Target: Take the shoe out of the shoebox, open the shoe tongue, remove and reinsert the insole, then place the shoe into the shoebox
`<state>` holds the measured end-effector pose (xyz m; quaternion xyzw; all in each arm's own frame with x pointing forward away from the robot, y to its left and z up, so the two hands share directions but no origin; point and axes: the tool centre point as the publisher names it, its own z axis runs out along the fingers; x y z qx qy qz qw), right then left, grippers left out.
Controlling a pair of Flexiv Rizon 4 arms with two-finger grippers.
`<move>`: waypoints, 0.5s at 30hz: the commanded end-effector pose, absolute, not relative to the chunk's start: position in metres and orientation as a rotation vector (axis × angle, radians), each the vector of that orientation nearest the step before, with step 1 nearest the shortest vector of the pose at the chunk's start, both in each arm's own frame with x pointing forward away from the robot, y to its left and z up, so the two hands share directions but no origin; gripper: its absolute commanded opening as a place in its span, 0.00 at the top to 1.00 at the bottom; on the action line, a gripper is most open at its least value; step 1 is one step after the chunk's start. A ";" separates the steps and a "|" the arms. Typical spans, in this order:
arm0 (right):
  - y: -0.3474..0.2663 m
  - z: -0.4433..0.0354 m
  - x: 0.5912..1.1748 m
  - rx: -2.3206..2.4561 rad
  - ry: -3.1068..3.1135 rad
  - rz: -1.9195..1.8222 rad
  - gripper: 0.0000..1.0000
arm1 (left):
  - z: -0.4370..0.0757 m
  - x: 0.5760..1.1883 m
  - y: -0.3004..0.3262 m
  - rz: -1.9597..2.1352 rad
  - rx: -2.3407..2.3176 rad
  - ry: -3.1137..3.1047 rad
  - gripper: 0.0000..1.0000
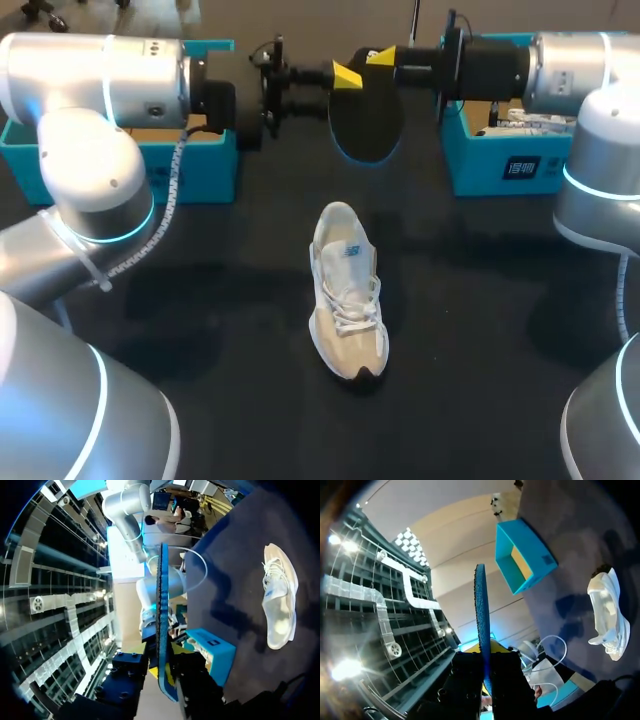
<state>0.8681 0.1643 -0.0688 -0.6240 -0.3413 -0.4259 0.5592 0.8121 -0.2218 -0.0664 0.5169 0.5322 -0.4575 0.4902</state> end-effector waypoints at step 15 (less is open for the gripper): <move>0.171 -0.068 0.862 -1.481 -0.820 -1.034 1.00 | -0.065 0.822 -0.237 -1.113 1.247 1.265 1.00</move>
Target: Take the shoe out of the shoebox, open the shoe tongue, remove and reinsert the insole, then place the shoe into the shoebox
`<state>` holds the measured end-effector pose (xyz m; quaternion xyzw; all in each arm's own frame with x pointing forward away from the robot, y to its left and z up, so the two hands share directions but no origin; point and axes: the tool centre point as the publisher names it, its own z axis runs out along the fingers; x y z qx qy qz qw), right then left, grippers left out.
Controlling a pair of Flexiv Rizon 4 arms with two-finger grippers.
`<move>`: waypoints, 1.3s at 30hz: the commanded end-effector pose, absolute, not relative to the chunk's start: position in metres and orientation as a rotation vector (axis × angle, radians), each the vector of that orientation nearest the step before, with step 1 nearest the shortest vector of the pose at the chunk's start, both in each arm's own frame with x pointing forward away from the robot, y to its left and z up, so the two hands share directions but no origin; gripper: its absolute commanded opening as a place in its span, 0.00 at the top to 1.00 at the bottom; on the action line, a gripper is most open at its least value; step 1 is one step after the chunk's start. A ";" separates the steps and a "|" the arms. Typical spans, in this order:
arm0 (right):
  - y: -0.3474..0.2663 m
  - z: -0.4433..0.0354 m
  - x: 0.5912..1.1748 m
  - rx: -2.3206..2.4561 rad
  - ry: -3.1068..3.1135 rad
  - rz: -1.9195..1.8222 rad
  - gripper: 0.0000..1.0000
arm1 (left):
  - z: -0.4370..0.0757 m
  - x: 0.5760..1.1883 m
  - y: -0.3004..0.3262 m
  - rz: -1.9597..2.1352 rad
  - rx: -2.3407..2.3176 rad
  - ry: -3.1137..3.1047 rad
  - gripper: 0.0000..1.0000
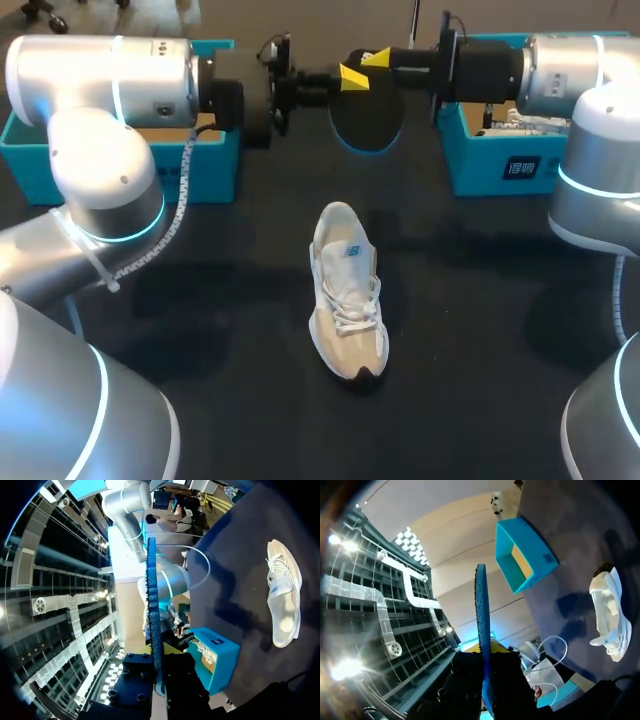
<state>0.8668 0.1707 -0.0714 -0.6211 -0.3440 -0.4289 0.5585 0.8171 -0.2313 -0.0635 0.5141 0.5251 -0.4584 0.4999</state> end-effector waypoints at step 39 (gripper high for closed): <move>0.088 -0.079 0.806 -1.348 -1.161 -1.216 0.00 | -0.048 0.806 -0.190 -1.182 1.183 1.279 1.00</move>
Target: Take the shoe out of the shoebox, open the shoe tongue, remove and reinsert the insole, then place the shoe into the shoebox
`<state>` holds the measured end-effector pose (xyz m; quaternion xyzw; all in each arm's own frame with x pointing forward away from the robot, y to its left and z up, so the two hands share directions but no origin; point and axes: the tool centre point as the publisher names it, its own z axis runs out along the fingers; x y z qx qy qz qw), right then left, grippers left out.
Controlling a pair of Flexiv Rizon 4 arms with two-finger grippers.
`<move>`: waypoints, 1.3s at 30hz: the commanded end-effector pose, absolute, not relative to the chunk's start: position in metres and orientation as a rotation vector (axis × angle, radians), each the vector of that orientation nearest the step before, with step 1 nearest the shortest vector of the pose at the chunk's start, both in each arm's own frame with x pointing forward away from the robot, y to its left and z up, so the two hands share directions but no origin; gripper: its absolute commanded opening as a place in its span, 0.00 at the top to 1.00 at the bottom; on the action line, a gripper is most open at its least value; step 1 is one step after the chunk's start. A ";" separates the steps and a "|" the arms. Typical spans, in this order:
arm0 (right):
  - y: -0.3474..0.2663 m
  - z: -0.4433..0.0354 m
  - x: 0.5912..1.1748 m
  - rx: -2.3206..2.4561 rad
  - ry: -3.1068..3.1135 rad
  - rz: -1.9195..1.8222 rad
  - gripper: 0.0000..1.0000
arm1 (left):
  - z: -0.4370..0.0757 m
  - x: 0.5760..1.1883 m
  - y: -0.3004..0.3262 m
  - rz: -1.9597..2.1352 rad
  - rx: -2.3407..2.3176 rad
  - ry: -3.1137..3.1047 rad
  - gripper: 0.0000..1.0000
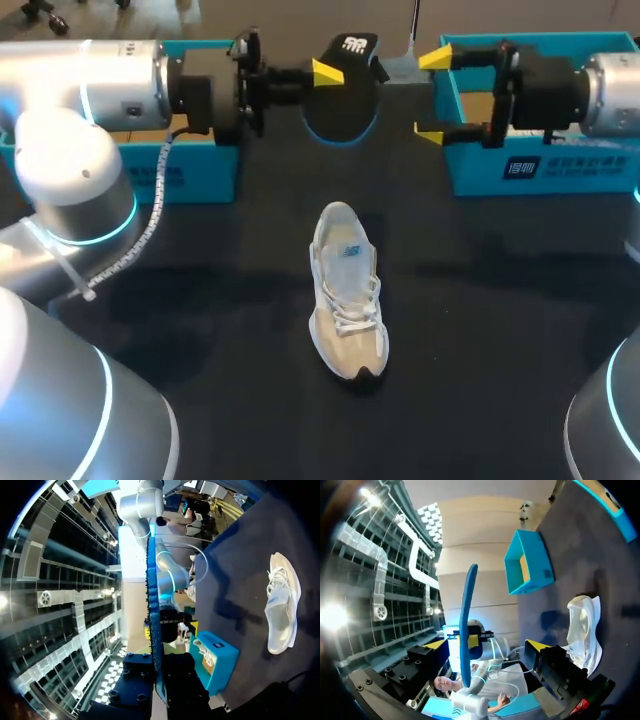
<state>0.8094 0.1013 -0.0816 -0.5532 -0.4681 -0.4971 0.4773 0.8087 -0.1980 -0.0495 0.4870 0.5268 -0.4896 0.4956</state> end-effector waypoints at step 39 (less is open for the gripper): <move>0.071 -0.075 0.800 -1.346 -1.159 -1.246 0.00 | -0.031 0.794 -0.181 -1.792 0.726 1.922 1.00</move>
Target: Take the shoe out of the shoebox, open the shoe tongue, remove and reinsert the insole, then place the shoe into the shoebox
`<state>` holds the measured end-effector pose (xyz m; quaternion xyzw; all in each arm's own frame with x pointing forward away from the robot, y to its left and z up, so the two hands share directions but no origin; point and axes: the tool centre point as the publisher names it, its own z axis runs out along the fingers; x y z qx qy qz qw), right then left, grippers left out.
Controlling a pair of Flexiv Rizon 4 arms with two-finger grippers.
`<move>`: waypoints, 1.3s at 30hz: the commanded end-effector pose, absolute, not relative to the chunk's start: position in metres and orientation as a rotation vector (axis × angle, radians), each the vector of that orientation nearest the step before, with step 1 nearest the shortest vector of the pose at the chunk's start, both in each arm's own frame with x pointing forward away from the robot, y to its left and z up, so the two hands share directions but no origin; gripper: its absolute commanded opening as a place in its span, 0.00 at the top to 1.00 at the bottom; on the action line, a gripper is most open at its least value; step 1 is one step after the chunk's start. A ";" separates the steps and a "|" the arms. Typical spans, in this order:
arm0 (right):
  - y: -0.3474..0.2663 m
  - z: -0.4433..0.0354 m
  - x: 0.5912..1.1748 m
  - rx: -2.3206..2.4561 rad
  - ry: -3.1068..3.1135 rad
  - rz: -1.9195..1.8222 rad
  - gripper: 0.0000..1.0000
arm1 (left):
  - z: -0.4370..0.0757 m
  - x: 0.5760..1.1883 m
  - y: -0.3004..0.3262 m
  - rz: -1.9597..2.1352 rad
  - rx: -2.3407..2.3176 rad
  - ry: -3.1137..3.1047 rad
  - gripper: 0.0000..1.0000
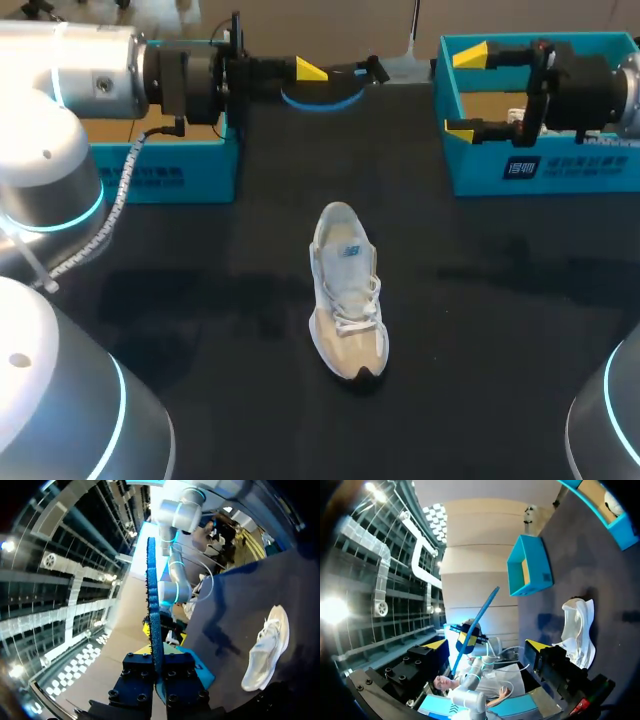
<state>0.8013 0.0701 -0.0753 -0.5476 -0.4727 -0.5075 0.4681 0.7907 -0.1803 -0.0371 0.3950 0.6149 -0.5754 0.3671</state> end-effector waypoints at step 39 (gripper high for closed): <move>0.071 -0.075 0.800 -1.346 -1.159 -1.246 0.00 | -0.064 0.787 -0.196 -2.628 -0.593 2.521 1.00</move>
